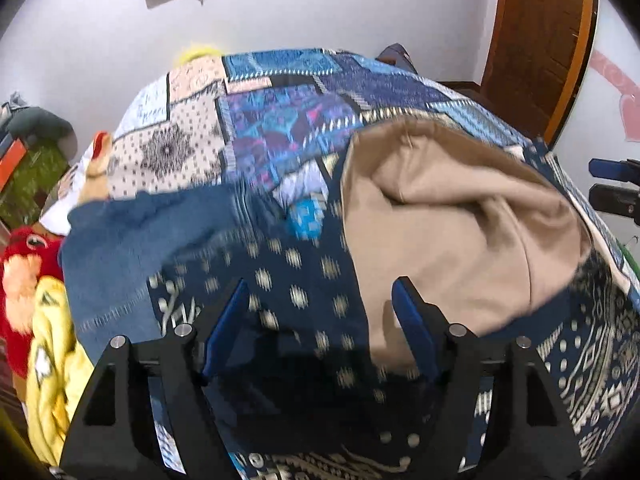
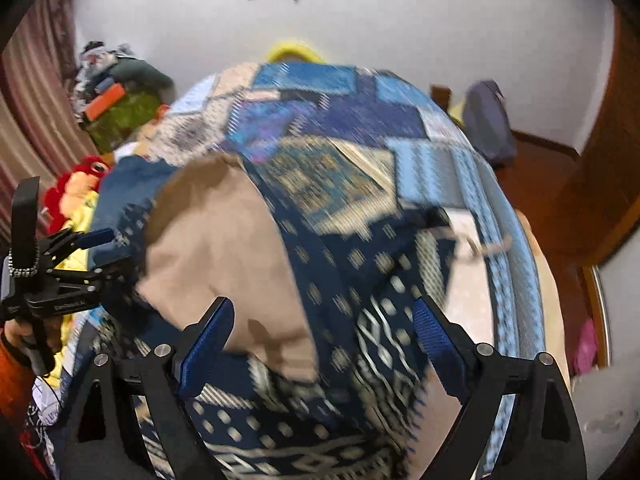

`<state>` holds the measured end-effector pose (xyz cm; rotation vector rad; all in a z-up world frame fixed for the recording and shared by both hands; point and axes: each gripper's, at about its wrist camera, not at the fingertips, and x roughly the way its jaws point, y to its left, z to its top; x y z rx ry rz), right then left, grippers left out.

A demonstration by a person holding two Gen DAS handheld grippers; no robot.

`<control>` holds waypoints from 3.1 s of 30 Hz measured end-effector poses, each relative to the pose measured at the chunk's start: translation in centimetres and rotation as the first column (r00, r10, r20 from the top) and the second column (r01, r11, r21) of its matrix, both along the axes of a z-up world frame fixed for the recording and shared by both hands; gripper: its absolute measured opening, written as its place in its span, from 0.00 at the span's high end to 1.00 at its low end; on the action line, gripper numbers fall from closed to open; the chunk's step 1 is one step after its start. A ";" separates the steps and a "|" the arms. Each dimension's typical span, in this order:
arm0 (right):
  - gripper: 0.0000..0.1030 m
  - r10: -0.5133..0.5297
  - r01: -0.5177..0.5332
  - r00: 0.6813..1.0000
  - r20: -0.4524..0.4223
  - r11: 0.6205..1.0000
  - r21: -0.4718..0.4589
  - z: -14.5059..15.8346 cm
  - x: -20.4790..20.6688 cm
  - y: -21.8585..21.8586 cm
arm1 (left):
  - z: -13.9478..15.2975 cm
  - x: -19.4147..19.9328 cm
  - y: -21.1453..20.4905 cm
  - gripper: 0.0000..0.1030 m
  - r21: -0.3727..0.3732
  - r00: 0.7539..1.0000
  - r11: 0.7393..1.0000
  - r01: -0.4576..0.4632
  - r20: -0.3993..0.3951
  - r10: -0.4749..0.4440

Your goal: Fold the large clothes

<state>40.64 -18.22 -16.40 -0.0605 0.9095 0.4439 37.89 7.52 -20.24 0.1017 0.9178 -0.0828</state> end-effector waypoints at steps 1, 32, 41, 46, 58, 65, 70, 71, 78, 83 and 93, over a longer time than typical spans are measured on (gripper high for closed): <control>0.12 0.004 -0.004 1.000 0.006 1.000 0.005 0.2 0.3 0.5 | 0.2 0.7 0.1 0.29 -0.005 1.000 1.000 -0.001 0.003 0.001; 0.91 0.152 -0.154 0.988 0.029 0.978 0.142 3.4 0.9 5.7 | 7.3 0.0 -2.4 0.93 -0.201 0.986 0.969 0.143 0.119 -0.121; 0.91 0.212 -0.216 0.976 0.039 0.967 0.134 5.2 -8.6 4.7 | 7.4 -8.4 -3.3 0.93 -0.213 0.976 0.954 0.210 0.103 -0.192; 0.91 0.230 -0.227 0.973 -0.007 0.965 0.129 3.7 -12.9 4.1 | 4.3 -11.8 -4.0 0.93 -0.235 0.974 0.946 0.223 0.008 -0.227; 0.90 0.235 -0.239 0.938 -0.253 0.971 0.018 -3.2 -16.4 3.2 | -4.2 -15.6 -3.7 0.83 -0.237 0.967 0.960 0.148 -0.169 -0.190; 0.90 0.243 -0.250 0.940 -0.239 0.968 0.000 -3.1 -17.4 2.2 | -4.5 -16.2 -3.8 0.78 -0.223 0.971 0.965 0.139 -0.161 -0.177; 0.90 0.256 -0.250 0.930 -0.263 0.967 0.054 -2.2 -17.3 -0.2 | -4.1 -16.3 -3.9 0.77 -0.176 0.968 0.971 0.161 -0.164 -0.190; 0.90 0.256 -0.244 0.927 -0.273 0.967 0.077 -1.9 -17.2 -0.9 | -3.9 -16.5 -3.8 0.72 -0.160 0.967 0.973 0.168 -0.167 -0.195; 0.90 0.145 -0.136 0.959 -0.242 0.989 0.053 -0.1 -16.2 -3.9 | -1.8 -17.9 -0.4 0.42 -0.110 0.982 0.989 0.101 -0.149 -0.117; 0.90 0.072 -0.059 0.974 -0.213 0.996 0.068 0.5 -14.0 -4.3 | 0.3 -16.8 2.0 0.36 -0.154 0.995 0.988 0.012 -0.092 -0.027; 0.90 0.106 -0.133 0.977 -0.186 0.981 -0.141 -5.0 -13.4 -1.0 | -5.8 -13.5 -0.4 0.35 -0.110 0.976 0.994 -0.004 -0.217 -0.020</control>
